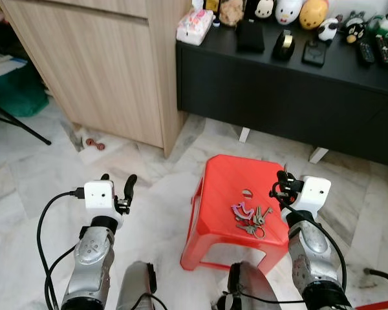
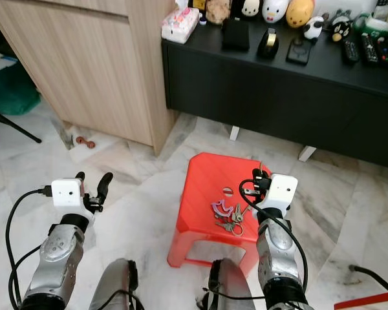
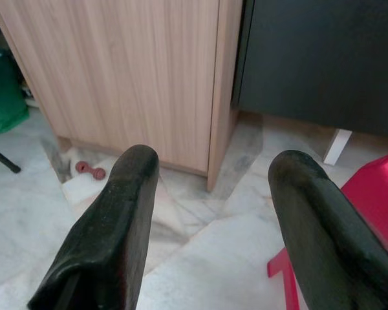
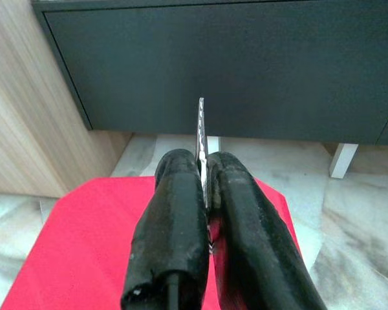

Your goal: Hang keys on a hook

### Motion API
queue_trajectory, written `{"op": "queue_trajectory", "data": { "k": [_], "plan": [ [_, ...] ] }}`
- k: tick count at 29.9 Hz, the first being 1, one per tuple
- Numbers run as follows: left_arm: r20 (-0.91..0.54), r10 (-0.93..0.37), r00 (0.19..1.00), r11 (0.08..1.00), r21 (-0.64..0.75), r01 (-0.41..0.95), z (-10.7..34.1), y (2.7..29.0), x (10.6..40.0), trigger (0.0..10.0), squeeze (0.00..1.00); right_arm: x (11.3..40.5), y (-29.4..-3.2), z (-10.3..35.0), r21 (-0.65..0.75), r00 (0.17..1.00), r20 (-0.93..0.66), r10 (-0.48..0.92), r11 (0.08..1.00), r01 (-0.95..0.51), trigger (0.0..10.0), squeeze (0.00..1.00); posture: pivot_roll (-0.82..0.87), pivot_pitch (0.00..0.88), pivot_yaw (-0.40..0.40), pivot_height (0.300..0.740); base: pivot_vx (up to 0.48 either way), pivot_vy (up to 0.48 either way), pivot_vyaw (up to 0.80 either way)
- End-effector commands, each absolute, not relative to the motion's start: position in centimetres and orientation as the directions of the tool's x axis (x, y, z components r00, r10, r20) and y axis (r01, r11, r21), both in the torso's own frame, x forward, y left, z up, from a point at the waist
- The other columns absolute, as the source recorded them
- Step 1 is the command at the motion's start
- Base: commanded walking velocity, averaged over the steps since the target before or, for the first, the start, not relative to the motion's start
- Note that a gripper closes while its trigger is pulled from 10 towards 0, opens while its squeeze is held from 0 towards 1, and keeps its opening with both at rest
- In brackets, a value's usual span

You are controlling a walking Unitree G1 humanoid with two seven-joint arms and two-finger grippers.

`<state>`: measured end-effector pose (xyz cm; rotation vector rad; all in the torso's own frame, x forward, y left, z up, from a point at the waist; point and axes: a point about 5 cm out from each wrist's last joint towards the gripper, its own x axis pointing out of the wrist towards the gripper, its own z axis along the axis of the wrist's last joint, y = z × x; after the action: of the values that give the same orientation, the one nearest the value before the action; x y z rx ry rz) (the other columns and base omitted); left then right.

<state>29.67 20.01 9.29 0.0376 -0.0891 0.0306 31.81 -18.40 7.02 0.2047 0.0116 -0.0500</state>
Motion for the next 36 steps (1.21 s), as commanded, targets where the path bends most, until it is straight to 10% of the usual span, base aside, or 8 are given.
{"op": "queue_trajectory", "data": {
  "k": [1, 36],
  "plan": [
    [0.079, 0.027, 0.996, 0.999, 0.032, -0.030, 8.90, 20.06, 29.60, 10.0, 0.00, 31.65, -18.52, 6.79, 0.205, 0.998, -0.032, -0.058, 0.977, 0.063, 10.0, 0.00, 0.13, 0.099, -0.053, 0.613, -0.244, 0.000, 0.00],
    [0.108, -0.005, 0.994, 0.999, 0.039, 0.001, 9.14, 19.71, 30.20, 10.0, 0.00, 31.90, -18.58, 6.08, 0.191, 0.992, -0.102, -0.074, 0.977, 0.092, 10.0, 0.00, 0.13, 0.046, -0.048, 0.648, -0.205, 0.000, 0.00]
  ]
}}
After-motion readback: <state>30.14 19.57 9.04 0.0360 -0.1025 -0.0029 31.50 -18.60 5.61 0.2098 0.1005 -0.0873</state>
